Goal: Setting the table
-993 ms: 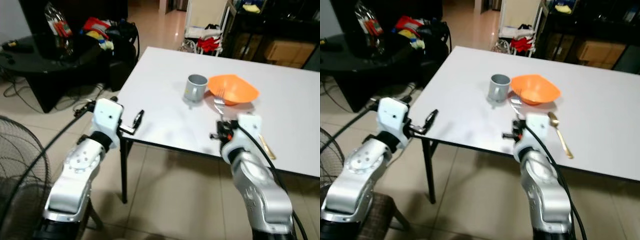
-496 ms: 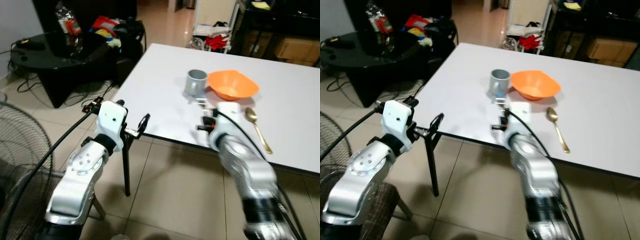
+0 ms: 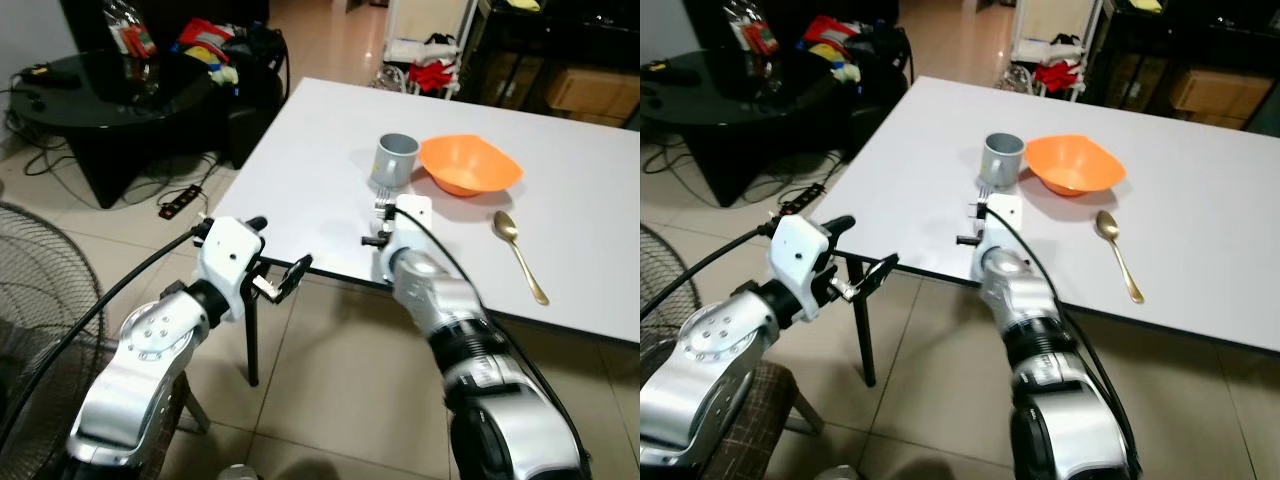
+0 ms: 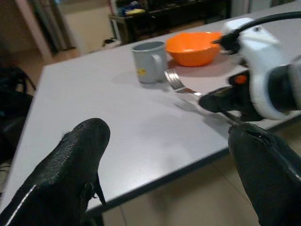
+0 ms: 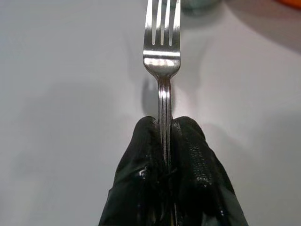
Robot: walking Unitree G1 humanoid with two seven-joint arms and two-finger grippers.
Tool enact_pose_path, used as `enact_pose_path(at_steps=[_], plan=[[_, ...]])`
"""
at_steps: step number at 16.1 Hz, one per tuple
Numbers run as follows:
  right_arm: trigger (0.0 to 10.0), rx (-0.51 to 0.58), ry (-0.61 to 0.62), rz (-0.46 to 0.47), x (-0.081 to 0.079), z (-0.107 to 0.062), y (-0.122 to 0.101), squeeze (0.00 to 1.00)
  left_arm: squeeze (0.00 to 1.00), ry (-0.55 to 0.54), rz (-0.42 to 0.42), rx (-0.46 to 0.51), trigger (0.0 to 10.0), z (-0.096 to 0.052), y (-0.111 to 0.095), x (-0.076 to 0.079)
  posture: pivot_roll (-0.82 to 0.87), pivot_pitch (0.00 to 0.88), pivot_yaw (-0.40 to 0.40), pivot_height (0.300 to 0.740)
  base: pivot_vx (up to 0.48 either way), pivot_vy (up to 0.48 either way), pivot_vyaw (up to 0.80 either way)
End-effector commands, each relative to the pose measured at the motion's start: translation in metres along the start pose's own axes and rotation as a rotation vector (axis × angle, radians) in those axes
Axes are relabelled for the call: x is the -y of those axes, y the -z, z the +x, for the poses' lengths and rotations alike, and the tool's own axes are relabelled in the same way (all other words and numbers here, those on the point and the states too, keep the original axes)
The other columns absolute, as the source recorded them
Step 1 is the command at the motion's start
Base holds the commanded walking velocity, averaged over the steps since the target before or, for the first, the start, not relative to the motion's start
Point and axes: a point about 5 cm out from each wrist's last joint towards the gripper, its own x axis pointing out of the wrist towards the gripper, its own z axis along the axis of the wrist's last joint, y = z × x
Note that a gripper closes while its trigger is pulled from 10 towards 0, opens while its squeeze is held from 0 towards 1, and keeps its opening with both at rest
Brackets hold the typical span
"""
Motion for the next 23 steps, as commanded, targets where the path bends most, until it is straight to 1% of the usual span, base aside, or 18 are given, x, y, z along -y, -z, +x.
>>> enact_pose_path(at_steps=[1, 3, 5, 6, 8, 10, 13, 15, 16, 17, 18, 19, 20, 23], plan=[[10.0, 0.016, 0.025, 0.029, -0.002, 0.003, -0.003, 0.00, 0.00, 0.032, 0.006, 0.008, 10.0, -0.003, -0.005, 0.003, 0.10, 0.063, -0.042, 0.740, 0.000, 0.000, 0.00], [10.0, 0.030, 0.028, 0.062, -0.006, 0.005, -0.005, 0.00, 0.00, 0.059, 0.003, 0.003, 10.0, -0.005, -0.005, 0.006, 0.10, 0.074, -0.039, 0.740, 0.000, 0.000, 0.00], [10.0, 0.030, 0.030, 0.045, -0.015, 0.007, -0.008, 0.00, 0.00, 0.098, 0.004, -0.005, 10.0, -0.009, -0.007, 0.009, 0.12, 0.093, -0.036, 0.740, 0.000, 0.000, 0.00], [10.0, 0.021, 0.031, 0.067, -0.018, 0.008, -0.008, 0.00, 0.00, 0.101, 0.001, -0.009, 10.0, -0.011, -0.008, 0.009, 0.12, 0.102, -0.037, 0.740, 0.000, 0.000, 0.00], [10.0, 0.010, 0.057, 0.127, -0.018, 0.009, -0.008, 0.00, 0.00, 0.107, 0.003, -0.019, 10.0, -0.014, -0.008, 0.010, 0.13, 0.114, -0.038, 0.740, 0.000, 0.000, 0.00], [10.0, 0.005, 0.054, 0.136, -0.020, 0.009, -0.010, 0.00, 0.00, 0.110, -0.001, -0.032, 10.0, -0.019, -0.007, 0.011, 0.13, 0.135, -0.039, 0.740, 0.000, 0.000, 0.00], [10.0, 0.024, 0.075, 0.098, -0.019, 0.010, -0.016, 0.00, 0.00, 0.114, -0.010, -0.040, 10.0, -0.021, -0.007, 0.014, 0.13, 0.146, -0.039, 0.740, 0.000, 0.000, 0.00], [10.0, 0.034, 0.064, 0.094, -0.021, 0.009, -0.020, 0.01, 0.00, 0.117, -0.014, -0.043, 10.0, -0.021, -0.007, 0.015, 0.13, 0.148, -0.039, 0.740, 0.000, 0.000, 0.00], [10.0, 0.040, 0.060, 0.095, -0.022, 0.009, -0.021, 0.07, 0.00, 0.116, -0.016, -0.043, 10.0, -0.020, -0.007, 0.015, 0.13, 0.148, -0.041, 0.740, 0.000, 0.000, 0.00], [10.0, 0.046, 0.062, 0.089, -0.022, 0.009, -0.022, 0.41, 0.00, 0.115, -0.017, -0.044, 10.0, -0.020, -0.007, 0.015, 0.13, 0.150, -0.042, 0.740, 0.000, 0.000, 0.00], [10.0, 0.058, 0.066, 0.082, -0.022, 0.009, -0.023, 0.59, 0.00, 0.111, -0.017, -0.044, 10.0, -0.020, -0.007, 0.015, 0.13, 0.150, -0.041, 0.740, 0.000, 0.000, 0.00], [10.0, 0.059, 0.066, 0.083, -0.022, 0.009, -0.023, 0.83, 0.00, 0.109, -0.018, -0.044, 10.0, -0.020, -0.007, 0.015, 0.13, 0.150, -0.042, 0.740, 0.000, 0.000, 0.00], [10.0, 0.065, 0.057, 0.096, -0.023, 0.009, -0.025, 1.00, 0.00, 0.105, -0.019, -0.045, 10.0, -0.020, -0.008, 0.014, 0.13, 0.150, -0.043, 0.740, 0.000, 0.000, 0.00], [10.0, 0.092, 0.022, 0.121, -0.027, 0.009, -0.032, 1.00, 0.00, 0.090, -0.013, -0.046, 10.0, -0.019, -0.008, 0.011, 0.13, 0.142, -0.042, 0.740, 0.000, 0.000, 0.00]])
